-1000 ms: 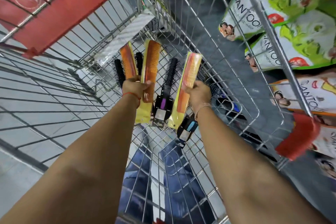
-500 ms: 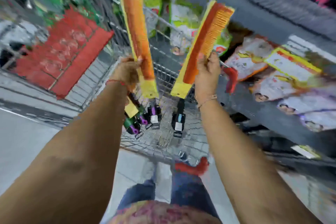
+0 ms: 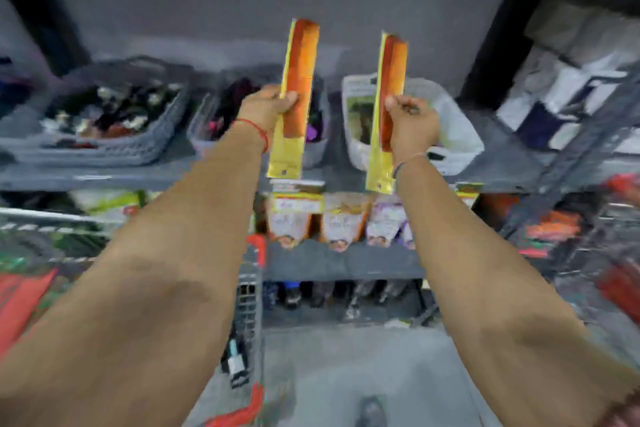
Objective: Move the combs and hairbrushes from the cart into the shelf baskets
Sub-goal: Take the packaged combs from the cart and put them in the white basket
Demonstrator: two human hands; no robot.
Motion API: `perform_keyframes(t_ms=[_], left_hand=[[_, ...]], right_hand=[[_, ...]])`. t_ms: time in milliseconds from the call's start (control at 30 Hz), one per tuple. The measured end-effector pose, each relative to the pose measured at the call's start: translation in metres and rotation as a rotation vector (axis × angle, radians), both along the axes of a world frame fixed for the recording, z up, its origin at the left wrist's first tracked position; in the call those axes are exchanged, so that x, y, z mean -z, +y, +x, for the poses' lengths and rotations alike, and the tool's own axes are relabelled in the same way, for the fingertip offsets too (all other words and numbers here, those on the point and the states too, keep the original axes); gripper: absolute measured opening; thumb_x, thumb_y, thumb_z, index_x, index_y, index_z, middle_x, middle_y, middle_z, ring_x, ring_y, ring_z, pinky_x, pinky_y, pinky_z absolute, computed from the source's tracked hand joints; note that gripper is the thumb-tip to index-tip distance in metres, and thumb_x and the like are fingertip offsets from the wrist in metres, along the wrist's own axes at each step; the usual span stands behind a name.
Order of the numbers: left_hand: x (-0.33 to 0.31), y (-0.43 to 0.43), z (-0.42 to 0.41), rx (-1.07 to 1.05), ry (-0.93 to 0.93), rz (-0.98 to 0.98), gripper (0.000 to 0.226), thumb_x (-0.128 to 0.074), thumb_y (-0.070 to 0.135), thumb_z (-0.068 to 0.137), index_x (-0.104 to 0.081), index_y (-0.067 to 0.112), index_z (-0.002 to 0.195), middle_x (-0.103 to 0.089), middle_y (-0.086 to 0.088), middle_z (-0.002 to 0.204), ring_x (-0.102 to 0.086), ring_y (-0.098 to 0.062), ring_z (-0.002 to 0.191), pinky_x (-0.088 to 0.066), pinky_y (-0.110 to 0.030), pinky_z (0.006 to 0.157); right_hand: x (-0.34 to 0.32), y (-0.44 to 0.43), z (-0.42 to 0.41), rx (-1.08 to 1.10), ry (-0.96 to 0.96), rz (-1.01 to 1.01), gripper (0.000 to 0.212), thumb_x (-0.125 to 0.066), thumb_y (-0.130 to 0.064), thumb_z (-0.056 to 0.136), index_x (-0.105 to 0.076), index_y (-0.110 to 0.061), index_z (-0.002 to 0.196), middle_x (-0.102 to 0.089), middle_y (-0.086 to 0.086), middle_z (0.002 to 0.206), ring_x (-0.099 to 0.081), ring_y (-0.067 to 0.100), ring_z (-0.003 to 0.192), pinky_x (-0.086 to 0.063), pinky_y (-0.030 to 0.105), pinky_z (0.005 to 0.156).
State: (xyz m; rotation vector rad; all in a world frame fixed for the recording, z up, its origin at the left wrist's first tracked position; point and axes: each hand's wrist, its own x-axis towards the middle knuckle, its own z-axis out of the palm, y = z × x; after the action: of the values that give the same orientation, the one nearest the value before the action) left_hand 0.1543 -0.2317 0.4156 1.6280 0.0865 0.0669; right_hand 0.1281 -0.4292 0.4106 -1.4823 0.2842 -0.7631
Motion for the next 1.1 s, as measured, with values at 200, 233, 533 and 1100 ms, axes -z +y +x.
perform_keyframes(t_ms=[200, 233, 533, 1100], left_hand=[[-0.02, -0.126, 0.063, -0.035, -0.064, 0.338, 0.052, -0.062, 0.017, 0.087, -0.048, 0.006, 0.136, -0.057, -0.009, 0.128, -0.053, -0.017, 0.118, -0.043, -0.017, 0.091], [-0.019, -0.146, 0.071, -0.047, -0.054, 0.442, 0.048, -0.06, 0.019, 0.088, -0.05, 0.007, 0.134, -0.055, -0.011, 0.137, -0.052, -0.02, 0.126, -0.04, -0.019, 0.097], [0.04, -0.212, 0.107, 0.28, 0.237, 1.218, 0.049, -0.043, 0.028, 0.096, -0.041, 0.005, 0.139, -0.045, -0.016, 0.145, -0.042, -0.029, 0.134, -0.025, -0.036, 0.113], [0.004, 0.036, 0.009, -0.456, -0.01, 0.097, 0.064, -0.029, 0.049, 0.096, -0.057, 0.005, 0.058, -0.055, 0.0, 0.028, -0.049, -0.008, 0.025, -0.039, -0.016, 0.035]], right_hand=[[0.006, -0.14, 0.062, -0.133, 0.363, -0.146, 0.041, -0.066, 0.002, 0.077, -0.059, 0.006, 0.117, -0.064, 0.013, 0.107, -0.051, 0.015, 0.093, -0.047, 0.013, 0.07], [0.008, -0.162, 0.072, -0.159, 0.402, -0.174, 0.042, -0.067, 0.003, 0.076, -0.059, 0.005, 0.118, -0.062, 0.014, 0.115, -0.052, 0.015, 0.099, -0.046, 0.02, 0.081], [0.05, -0.191, 0.123, -0.529, 0.854, -0.91, 0.047, -0.046, -0.017, 0.091, -0.042, -0.005, 0.136, -0.039, 0.015, 0.146, -0.041, 0.031, 0.131, -0.036, 0.037, 0.109], [-0.025, 0.12, 0.061, -0.871, 0.233, -0.192, 0.044, -0.048, -0.057, 0.083, -0.048, -0.017, 0.065, -0.058, 0.001, 0.049, -0.048, 0.009, 0.026, -0.036, 0.014, 0.032]])
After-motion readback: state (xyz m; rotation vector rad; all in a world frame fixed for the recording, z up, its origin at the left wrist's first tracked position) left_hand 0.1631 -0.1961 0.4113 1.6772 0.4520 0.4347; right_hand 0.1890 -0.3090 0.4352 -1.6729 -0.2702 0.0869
